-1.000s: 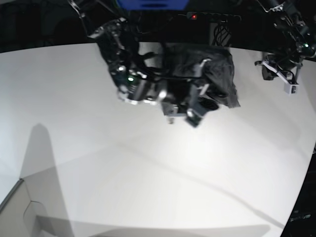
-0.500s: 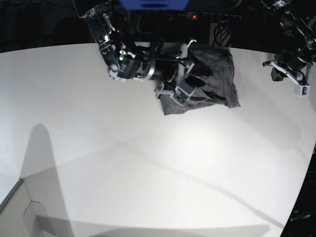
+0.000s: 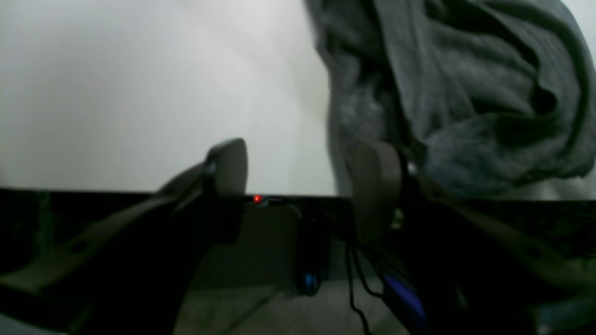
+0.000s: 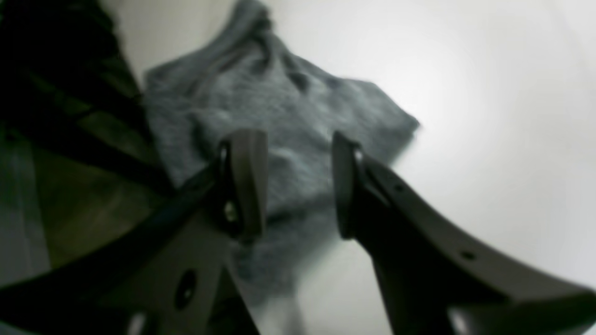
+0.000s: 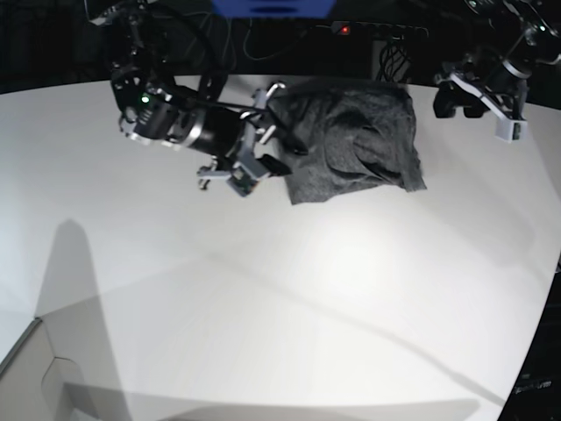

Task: Layout the t-shirt on the table in an organized manner, then fold the t-shirt properly
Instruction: 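Hold the shirt with the right gripper and tuck its edge with the left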

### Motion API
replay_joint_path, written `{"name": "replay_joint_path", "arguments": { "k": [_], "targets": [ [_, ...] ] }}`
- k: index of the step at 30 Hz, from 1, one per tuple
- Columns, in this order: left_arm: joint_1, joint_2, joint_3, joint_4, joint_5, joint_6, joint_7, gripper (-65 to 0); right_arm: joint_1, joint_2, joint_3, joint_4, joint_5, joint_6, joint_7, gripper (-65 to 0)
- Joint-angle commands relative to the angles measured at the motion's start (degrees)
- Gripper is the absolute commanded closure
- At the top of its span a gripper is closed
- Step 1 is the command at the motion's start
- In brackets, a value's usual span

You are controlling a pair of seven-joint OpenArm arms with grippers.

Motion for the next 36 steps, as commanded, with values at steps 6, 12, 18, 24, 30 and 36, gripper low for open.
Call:
{"name": "replay_joint_path", "arguments": {
  "k": [6,12,18,24,30,36],
  "targets": [
    [0.5,3.8,0.8,1.0,-1.0,0.1,-3.7,-35.2,-0.9,-0.1,0.9,1.1,0.9,0.3,1.4,-23.7],
    [2.5,3.5,9.4,0.8,-0.4,0.1,-5.4,-35.2,-1.9,-0.2,0.6,1.1,0.9,0.3,1.4,-23.7],
    [4.9,3.5,14.3,0.8,-0.3,0.1,-9.4,-35.2,-1.9,-0.2,0.8,1.1,0.9,0.3,1.4,-23.6],
    [5.0,3.5,14.4,0.2,-0.3,0.1,-10.1,-35.2,-2.3,-0.2,0.9,1.1,0.9,0.3,1.3,-23.5],
    [4.7,2.9,14.3,-2.7,-0.3,0.1,-10.2,-35.1,-2.6,-0.2,0.9,1.1,0.9,0.3,1.4,-23.5],
    [4.6,2.4,14.5,-2.8,-0.3,0.1,-10.3,-22.7,-2.6,-0.2,0.9,1.1,0.9,0.3,1.4,-23.5]
  ]
}}
